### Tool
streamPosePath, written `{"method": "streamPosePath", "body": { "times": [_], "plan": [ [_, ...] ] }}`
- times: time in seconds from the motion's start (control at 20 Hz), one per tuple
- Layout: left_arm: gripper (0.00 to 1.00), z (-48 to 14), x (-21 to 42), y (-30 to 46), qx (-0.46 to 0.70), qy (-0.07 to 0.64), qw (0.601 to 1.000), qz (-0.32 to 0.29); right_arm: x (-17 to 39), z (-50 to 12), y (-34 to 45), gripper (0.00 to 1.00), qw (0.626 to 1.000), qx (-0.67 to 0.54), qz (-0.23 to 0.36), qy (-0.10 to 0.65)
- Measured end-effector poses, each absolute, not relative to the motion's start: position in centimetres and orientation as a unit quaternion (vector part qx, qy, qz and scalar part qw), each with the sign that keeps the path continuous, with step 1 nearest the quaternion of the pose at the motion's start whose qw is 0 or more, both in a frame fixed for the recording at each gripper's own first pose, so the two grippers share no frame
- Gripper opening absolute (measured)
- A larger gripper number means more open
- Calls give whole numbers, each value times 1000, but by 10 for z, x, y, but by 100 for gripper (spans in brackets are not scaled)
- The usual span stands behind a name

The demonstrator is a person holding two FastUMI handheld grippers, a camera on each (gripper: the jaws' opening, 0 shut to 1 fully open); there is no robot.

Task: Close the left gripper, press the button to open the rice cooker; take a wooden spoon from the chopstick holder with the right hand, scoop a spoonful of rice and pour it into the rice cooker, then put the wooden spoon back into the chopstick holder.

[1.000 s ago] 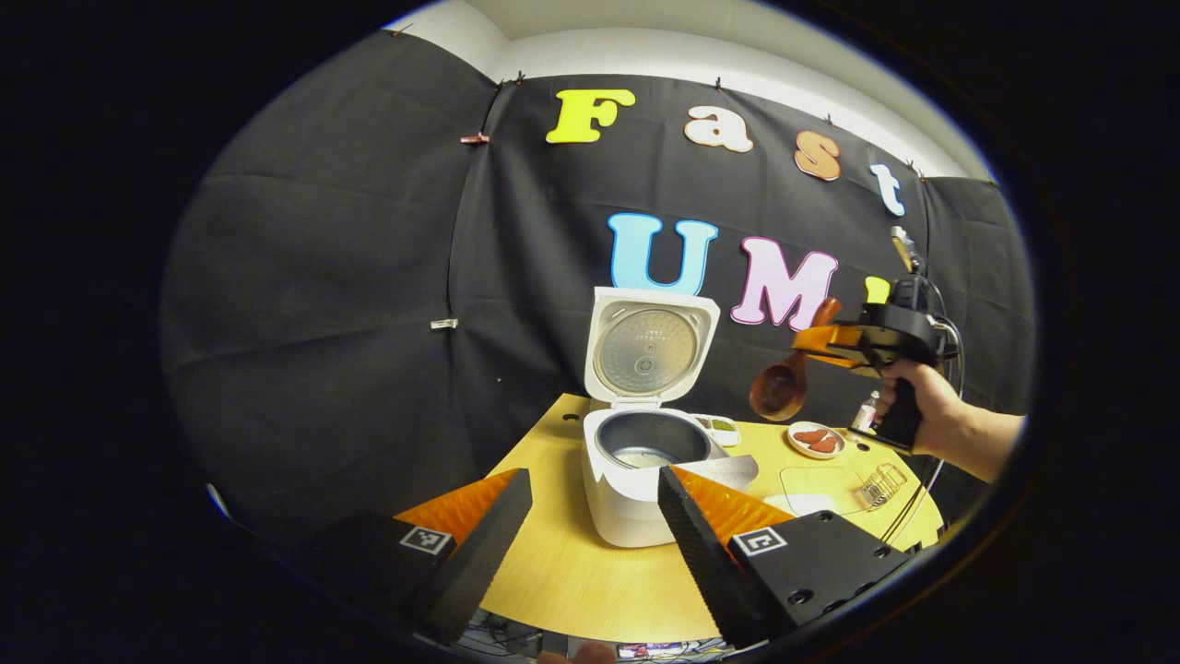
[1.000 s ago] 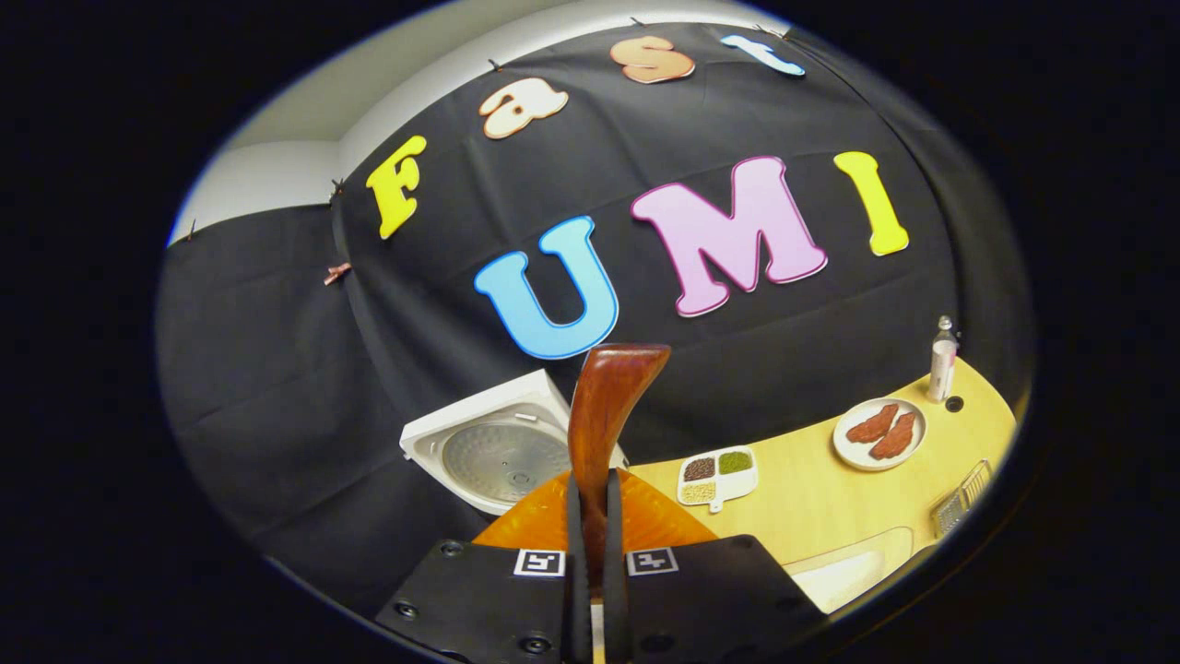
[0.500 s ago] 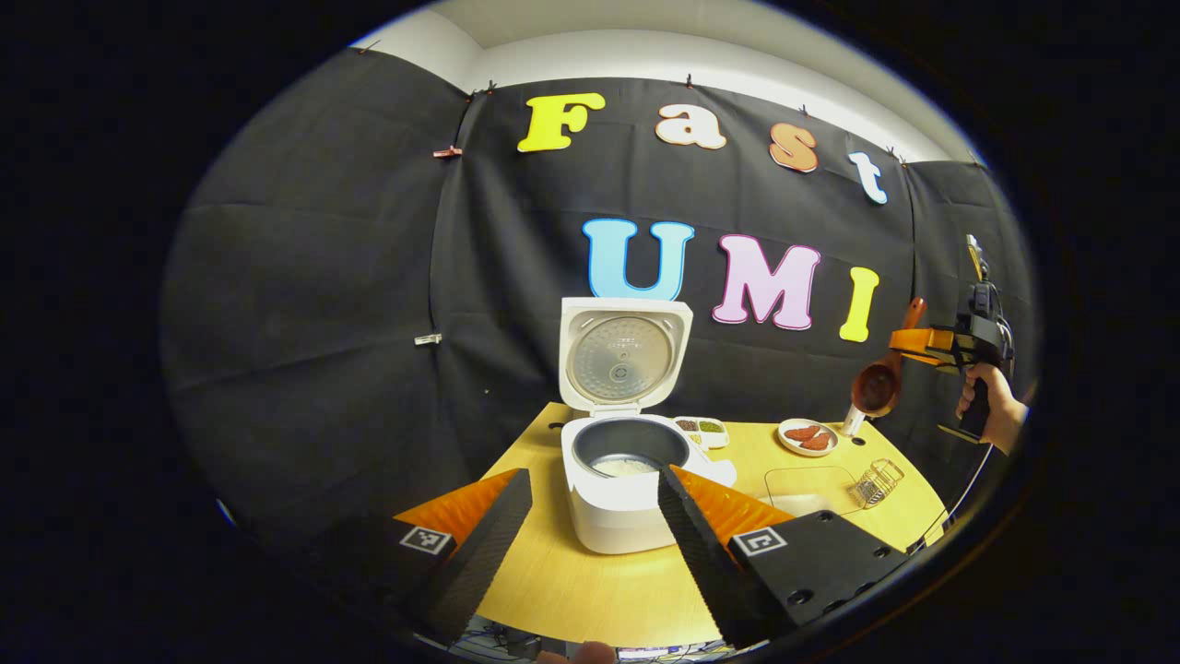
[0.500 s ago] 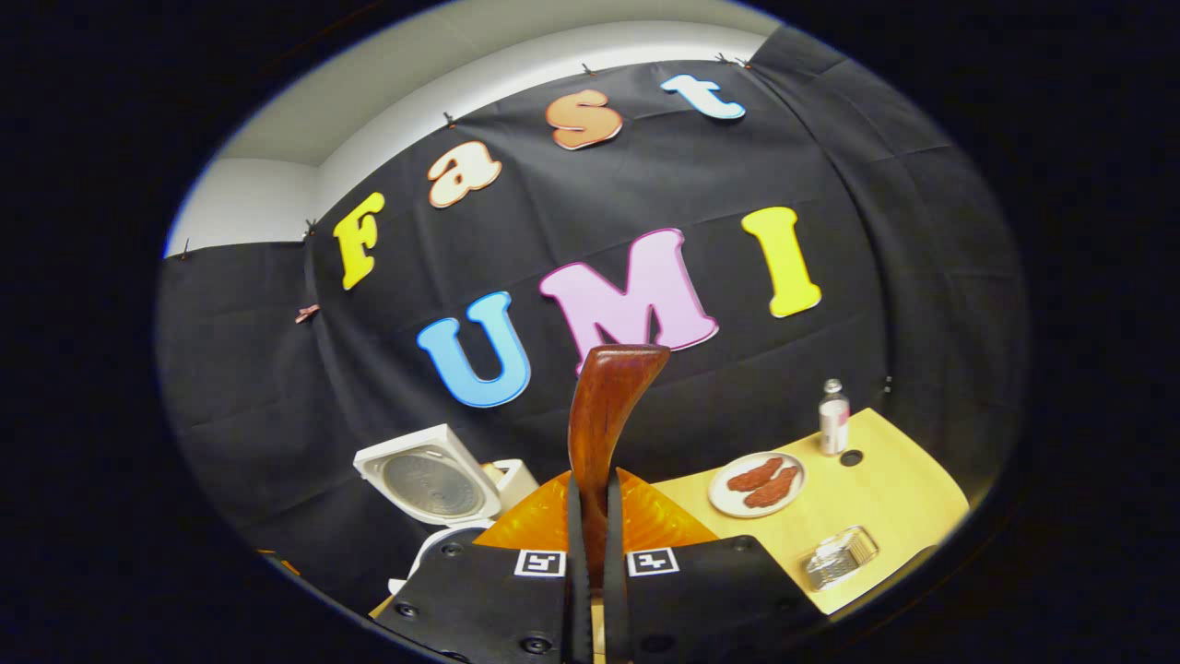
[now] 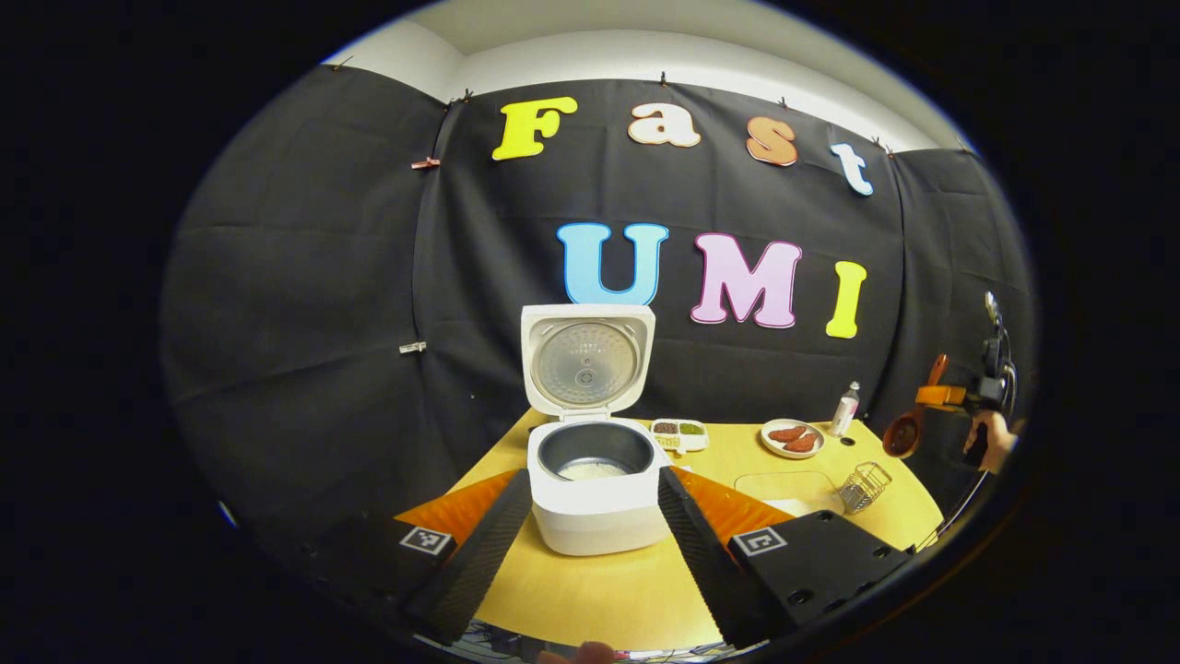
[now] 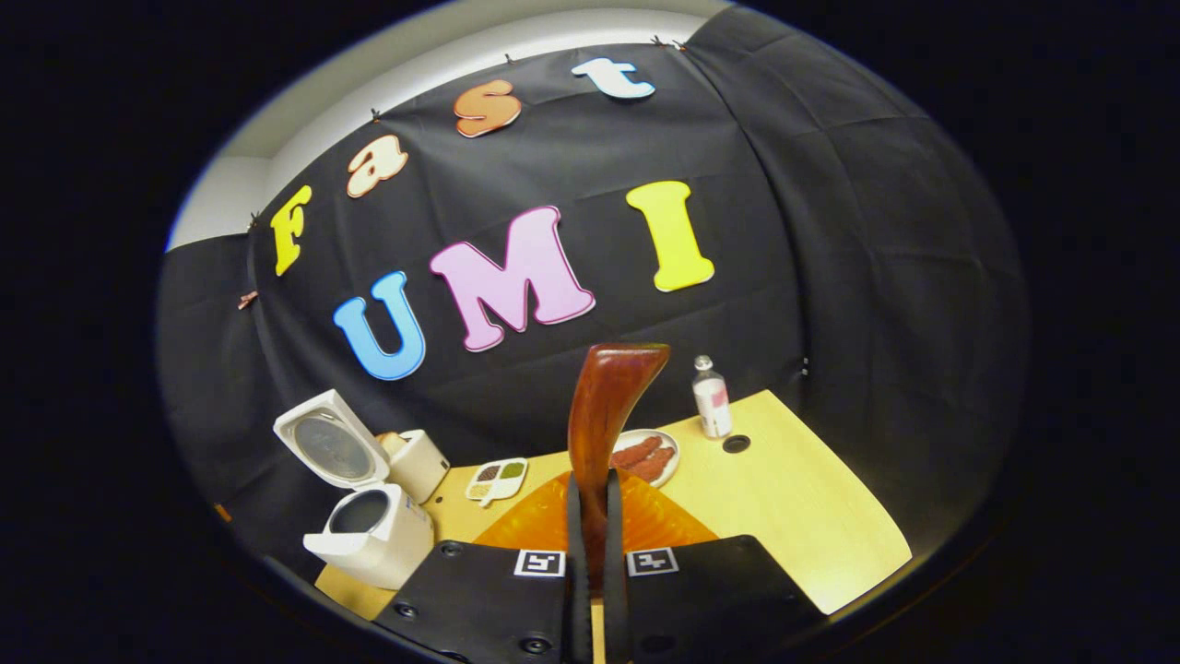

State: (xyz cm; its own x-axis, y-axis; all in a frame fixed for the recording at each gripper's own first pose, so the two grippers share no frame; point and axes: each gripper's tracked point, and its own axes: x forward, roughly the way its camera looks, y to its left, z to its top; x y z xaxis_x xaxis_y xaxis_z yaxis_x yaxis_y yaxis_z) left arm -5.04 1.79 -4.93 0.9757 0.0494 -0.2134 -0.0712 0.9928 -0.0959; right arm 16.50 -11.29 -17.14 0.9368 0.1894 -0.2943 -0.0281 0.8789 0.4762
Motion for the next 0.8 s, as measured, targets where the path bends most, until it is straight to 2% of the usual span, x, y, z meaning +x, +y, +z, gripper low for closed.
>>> {"method": "streamPosePath", "body": {
  "times": [0.35,0.65,0.8],
  "plan": [
    [95,-44,-73,8,-57,124,989,64,198,-260,-136,10,947,244,36,206],
    [95,-50,-91,9,-66,136,984,99,210,-312,-115,10,940,224,71,247],
    [95,-48,-95,9,-68,136,983,105,204,-327,-113,13,931,238,69,269]
  ]
}}
